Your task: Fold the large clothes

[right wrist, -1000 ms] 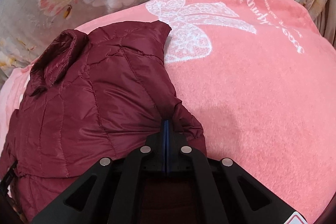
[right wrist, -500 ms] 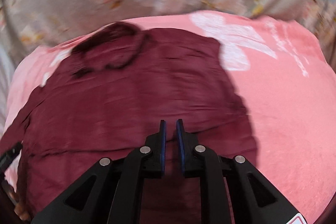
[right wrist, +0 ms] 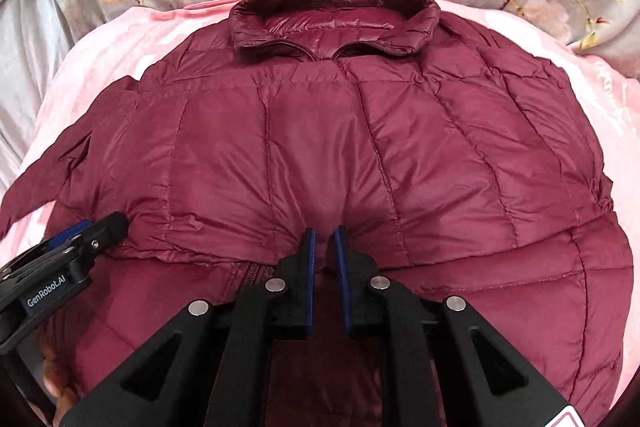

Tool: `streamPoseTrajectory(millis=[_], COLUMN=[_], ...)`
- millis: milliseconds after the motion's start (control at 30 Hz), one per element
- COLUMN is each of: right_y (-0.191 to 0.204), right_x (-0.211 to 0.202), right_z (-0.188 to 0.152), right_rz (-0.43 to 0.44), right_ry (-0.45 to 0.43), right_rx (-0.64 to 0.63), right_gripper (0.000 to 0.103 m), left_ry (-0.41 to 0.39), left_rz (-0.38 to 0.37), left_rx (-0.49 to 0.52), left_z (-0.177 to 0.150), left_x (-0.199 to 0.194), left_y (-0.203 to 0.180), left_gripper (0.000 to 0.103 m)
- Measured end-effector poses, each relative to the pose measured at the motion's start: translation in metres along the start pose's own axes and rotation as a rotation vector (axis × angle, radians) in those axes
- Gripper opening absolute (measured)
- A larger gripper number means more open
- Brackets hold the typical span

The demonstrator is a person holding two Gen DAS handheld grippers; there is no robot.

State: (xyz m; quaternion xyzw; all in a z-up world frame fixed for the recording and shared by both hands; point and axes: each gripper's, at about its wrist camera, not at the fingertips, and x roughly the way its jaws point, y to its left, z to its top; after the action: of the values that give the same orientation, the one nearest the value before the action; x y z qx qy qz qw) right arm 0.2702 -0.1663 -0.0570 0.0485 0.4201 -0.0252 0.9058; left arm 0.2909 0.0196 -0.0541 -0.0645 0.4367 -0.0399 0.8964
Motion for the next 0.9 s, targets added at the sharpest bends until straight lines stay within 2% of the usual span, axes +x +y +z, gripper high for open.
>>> streamPoseTrajectory(millis=[100,200,267,367,400,433,467,533,600,667,700,767,800,867,900], right_y=[0.007,0.007,0.004,0.000,-0.001,-0.003,-0.003,-0.003,0.000,0.009,0.013,0.022,0.024,0.030,0.031], right_x=[0.003,0.003,0.002,0.001,0.000,-0.002,-0.005,-0.019,-0.040,-0.057,-0.061,-0.068,-0.069,-0.070,-0.069], right_z=[-0.002,-0.002,-0.002,-0.002,-0.002,-0.002,-0.003,-0.008,-0.017,-0.030,-0.035,-0.049,-0.053,-0.064,-0.067], right_rz=[-0.041,-0.045,-0.032,-0.009,-0.002,0.009,0.012,0.017,0.054,0.071,0.071,0.071,0.069,0.050,0.039], right_ry=[-0.016,-0.019,-0.021,-0.024,-0.026,-0.029,-0.031,-0.041,-0.073,-0.091,-0.094,-0.092,-0.090,-0.089,-0.089], right_rx=[-0.033,-0.037,-0.026,-0.008,-0.003,0.003,0.007,0.025,0.032,0.000,-0.015,-0.046,-0.053,-0.070,-0.075], right_gripper=[0.013,0.013,0.013,0.013,0.013,0.014,0.018,0.032,0.051,0.054,0.054,0.055,0.056,0.056,0.057], left_ry=[-0.009,-0.016,-0.024,-0.037,-0.066,-0.094,-0.119,-0.139,-0.136,-0.137,-0.134,-0.115,-0.116,-0.140,-0.160], left_rz=[0.034,-0.011,-0.071,-0.200,-0.217,-0.204,-0.172,-0.097,0.024,0.112,0.135,0.163,0.150,0.118,0.119], left_rx=[0.036,0.006,-0.065,-0.229,-0.300,-0.364,-0.427,-0.525,-0.612,-0.715,-0.751,-0.831,-0.891,-0.935,-0.934], left_z=[-0.002,0.000,0.000,0.001,0.001,0.001,0.001,0.001,0.001,-0.004,-0.006,-0.012,-0.018,-0.020,-0.016], left_x=[0.002,-0.003,-0.015,-0.048,-0.064,-0.078,-0.090,-0.104,-0.112,-0.117,-0.116,-0.110,-0.105,-0.102,-0.103], left_y=[-0.007,0.002,0.020,0.077,0.109,0.141,0.173,0.233,0.292,0.351,0.368,0.405,0.424,0.435,0.437], left_gripper=[0.065,0.067,0.067,0.072,0.081,0.089,0.090,0.090,0.090,0.090,0.090,0.088,0.087,0.087,0.083])
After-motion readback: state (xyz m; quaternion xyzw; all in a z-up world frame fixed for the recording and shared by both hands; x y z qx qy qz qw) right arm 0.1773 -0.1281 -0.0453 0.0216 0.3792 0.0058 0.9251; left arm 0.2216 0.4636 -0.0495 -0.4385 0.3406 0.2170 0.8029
